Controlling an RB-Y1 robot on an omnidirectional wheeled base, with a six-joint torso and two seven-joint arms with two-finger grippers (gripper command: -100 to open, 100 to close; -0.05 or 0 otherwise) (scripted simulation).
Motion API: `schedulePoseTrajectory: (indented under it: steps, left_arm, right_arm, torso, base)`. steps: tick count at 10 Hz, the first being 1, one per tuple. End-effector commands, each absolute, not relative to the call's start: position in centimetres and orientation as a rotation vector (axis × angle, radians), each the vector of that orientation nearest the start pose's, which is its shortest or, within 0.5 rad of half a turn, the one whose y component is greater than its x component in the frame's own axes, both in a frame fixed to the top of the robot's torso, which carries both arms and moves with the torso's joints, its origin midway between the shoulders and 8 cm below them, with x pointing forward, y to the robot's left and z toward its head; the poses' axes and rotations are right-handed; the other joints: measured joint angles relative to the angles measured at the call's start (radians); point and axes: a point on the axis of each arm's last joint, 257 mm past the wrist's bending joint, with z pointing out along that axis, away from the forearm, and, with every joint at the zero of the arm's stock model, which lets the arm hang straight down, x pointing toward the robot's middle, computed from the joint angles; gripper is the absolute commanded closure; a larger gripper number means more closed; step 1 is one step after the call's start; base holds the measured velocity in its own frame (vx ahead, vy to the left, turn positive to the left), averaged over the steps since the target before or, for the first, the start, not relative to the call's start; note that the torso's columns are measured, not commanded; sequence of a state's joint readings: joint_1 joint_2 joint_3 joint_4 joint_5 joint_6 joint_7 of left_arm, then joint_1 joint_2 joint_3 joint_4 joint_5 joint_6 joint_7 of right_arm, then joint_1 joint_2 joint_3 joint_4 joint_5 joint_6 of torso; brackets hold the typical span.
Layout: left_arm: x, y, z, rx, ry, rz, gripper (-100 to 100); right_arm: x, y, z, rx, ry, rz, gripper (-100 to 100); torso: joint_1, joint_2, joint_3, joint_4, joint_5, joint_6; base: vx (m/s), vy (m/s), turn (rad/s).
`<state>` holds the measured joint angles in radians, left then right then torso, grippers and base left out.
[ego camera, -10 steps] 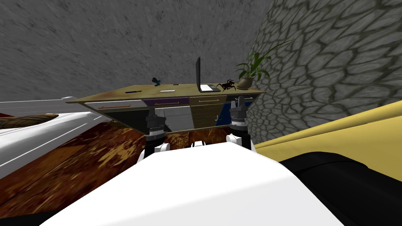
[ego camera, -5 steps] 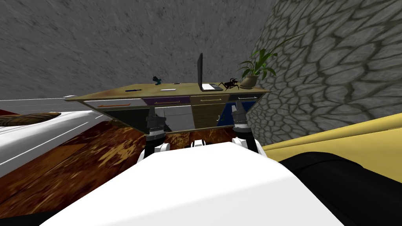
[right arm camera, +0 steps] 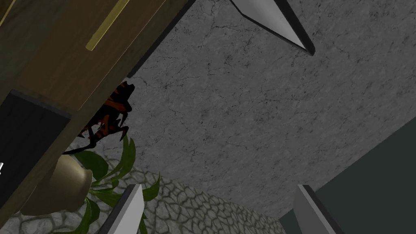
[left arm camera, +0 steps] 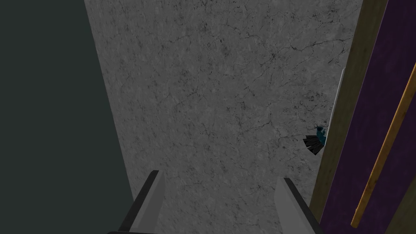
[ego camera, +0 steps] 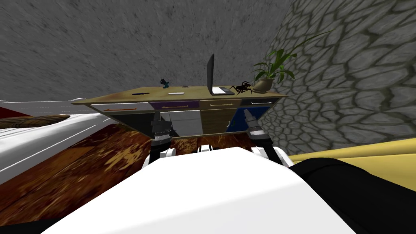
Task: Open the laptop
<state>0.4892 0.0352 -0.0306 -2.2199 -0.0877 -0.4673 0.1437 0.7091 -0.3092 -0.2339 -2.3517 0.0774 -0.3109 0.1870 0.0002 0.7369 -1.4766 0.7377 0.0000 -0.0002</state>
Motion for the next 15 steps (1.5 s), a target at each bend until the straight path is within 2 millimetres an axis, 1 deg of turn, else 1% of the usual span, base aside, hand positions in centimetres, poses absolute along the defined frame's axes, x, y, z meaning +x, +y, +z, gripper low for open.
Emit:
schedulePoseTrajectory:
  steps: [1, 3, 4, 6, 7, 9, 10, 12, 13, 14, 15]
  left_arm:
    - [36.4, 25.8, -0.7, -0.71, 0.716, -1.393, 0]
    - [36.4, 25.8, -0.7, -0.71, 0.716, -1.393, 0]
    - [36.4, 25.8, -0.7, -0.71, 0.716, -1.393, 0]
    - [36.4, 25.8, -0.7, -0.71, 0.716, -1.393, 0]
    - [36.4, 25.8, -0.7, -0.71, 0.716, -1.393, 0]
    - [36.4, 25.8, -0.7, -0.71, 0.716, -1.393, 0]
    - [36.4, 25.8, -0.7, -0.71, 0.716, -1.393, 0]
    - [36.4, 25.8, -0.7, -0.71, 0.716, -1.393, 0]
    - [36.4, 25.8, -0.7, -0.71, 0.716, -1.393, 0]
    - [36.4, 25.8, -0.7, -0.71, 0.716, -1.393, 0]
    - [36.4, 25.8, -0.7, -0.71, 0.716, -1.393, 0]
  right_arm:
    - [32.7, -36.8, -4.1, 0.419, 1.202, 0.588, -100]
    - [32.1, -39.6, -5.4, 0.373, 1.307, 0.438, -100]
    - [32.1, -39.7, -5.4, 0.371, 1.309, 0.433, -100]
    - [31.3, -42.8, -6.3, 0.32, 1.407, 0.278, -100]
    - [31.3, -42.9, -6.1, 0.315, 1.406, 0.273, -100]
    - [30.4, -45.8, -6.7, 0.269, 1.491, 0.124, -100]
    - [30.5, -46.0, -6.2, 0.253, 1.488, 0.112, -100]
    - [29.7, -48.9, -6.0, 0.197, 1.556, -0.035, -100]
    - [29.7, -49.1, -5.7, 0.189, 1.553, -0.043, -100]
    - [29.5, -50.4, -5.3, 0.157, 1.581, -0.113, -100]
    - [29.4, -50.5, -5.2, 0.155, 1.579, -0.116, -100]
  torso:
    - [0.0, 0.001, 0.001, 0.0, 0.0, 0.0]
    - [0.0, 0.001, 0.001, 0.0, 0.0, 0.0]
    - [0.001, 0.0, 0.0, 0.0, 0.0, 0.0]
    - [-0.001, 0.002, 0.001, 0.0, 0.0, 0.0]
    - [0.0, 0.001, 0.0, 0.0, 0.0, 0.0]
    - [0.0, 0.001, 0.001, 0.0, 0.0, 0.0]
    - [0.001, 0.0, 0.0, 0.0, 0.0, 0.0]
    - [0.0, 0.002, 0.001, 0.0, 0.0, 0.0]
    - [0.0, 0.001, 0.0, 0.0, 0.0, 0.0]
    - [-0.001, 0.001, 0.001, 0.0, 0.0, 0.001]
    - [0.001, 0.001, 0.001, 0.0, 0.0, 0.0]
  base:
    - [0.048, 0.033, 0.044]
    - [0.074, 0.049, 0.085]
    - [0.052, 0.039, 0.018]
    - [0.061, 0.041, 0.083]
    - [0.055, 0.053, 0.031]
    - [0.064, 0.063, 0.097]
    - [0.058, 0.054, 0.029]
    - [0.06, 0.069, 0.116]
    - [0.06, 0.05, 0.034]
    - [0.065, 0.075, 0.067]
    - [0.059, 0.055, 0.05]
